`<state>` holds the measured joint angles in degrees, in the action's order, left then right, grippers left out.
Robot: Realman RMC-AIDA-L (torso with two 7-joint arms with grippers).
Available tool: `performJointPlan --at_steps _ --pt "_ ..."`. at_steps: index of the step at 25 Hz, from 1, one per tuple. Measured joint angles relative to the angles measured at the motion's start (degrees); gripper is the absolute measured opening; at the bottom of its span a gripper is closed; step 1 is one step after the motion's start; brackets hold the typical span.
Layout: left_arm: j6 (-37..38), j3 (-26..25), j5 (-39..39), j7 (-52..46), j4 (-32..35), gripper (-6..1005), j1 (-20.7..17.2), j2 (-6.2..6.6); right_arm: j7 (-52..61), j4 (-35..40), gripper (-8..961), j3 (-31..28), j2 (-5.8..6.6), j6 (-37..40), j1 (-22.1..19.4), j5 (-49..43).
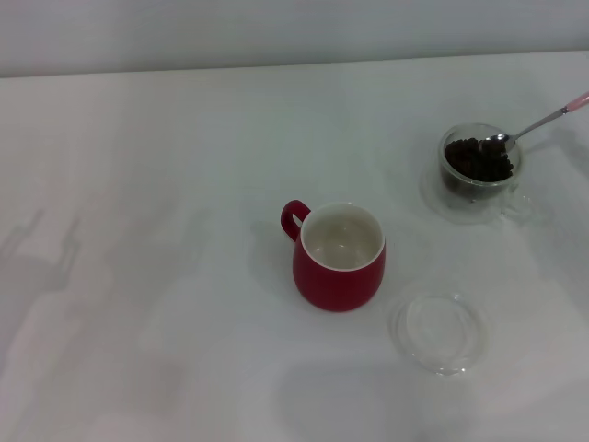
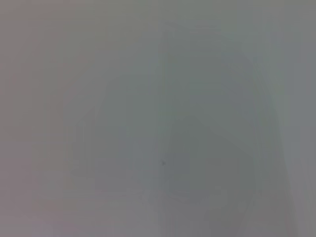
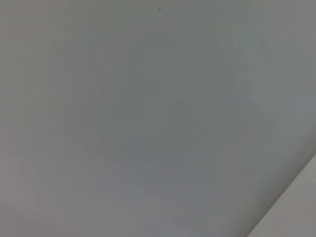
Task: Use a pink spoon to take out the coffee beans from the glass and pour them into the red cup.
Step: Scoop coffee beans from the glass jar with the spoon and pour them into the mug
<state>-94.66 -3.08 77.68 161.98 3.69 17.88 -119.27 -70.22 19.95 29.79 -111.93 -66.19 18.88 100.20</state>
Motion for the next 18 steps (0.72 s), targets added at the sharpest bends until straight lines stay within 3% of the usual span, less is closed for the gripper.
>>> performJointPlan --at_steps 8,18 --pt "0.0 0.0 0.0 0.0 -0.2 477 -0.3 -0.04 2.5 0.0 152 0.6 -0.03 -3.3 -0.1 -0.3" --pt "-0.1 0.0 0.0 0.0 -0.2 477 -0.5 -0.09 2.8 -0.4 152 1.8 -1.17 -8.2 -0.1 -0.6"
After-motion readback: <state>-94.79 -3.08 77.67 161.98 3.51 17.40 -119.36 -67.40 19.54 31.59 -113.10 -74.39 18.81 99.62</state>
